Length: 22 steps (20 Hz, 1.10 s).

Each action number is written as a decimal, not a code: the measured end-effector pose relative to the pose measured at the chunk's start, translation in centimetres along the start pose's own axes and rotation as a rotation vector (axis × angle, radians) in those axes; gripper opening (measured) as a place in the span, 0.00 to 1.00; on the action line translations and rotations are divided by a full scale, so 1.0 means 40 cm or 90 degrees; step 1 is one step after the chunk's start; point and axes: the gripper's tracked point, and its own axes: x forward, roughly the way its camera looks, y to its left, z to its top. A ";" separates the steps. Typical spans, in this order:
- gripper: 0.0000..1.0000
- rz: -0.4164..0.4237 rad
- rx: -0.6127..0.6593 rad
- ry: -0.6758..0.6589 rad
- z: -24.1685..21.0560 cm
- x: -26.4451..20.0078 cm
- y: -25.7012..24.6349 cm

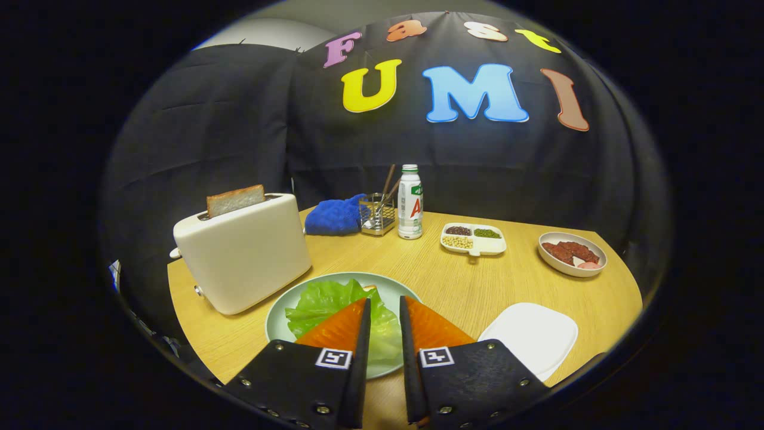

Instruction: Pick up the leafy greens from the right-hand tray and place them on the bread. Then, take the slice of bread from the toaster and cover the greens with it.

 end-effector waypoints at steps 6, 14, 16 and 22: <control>0.30 -0.036 0.029 -0.023 0.066 -0.016 0.112; 0.29 -0.012 -0.039 -0.105 0.191 -0.024 0.374; 0.30 -0.002 -0.048 -0.097 0.193 -0.018 0.425; 0.29 0.038 -0.023 -0.094 0.212 0.000 0.564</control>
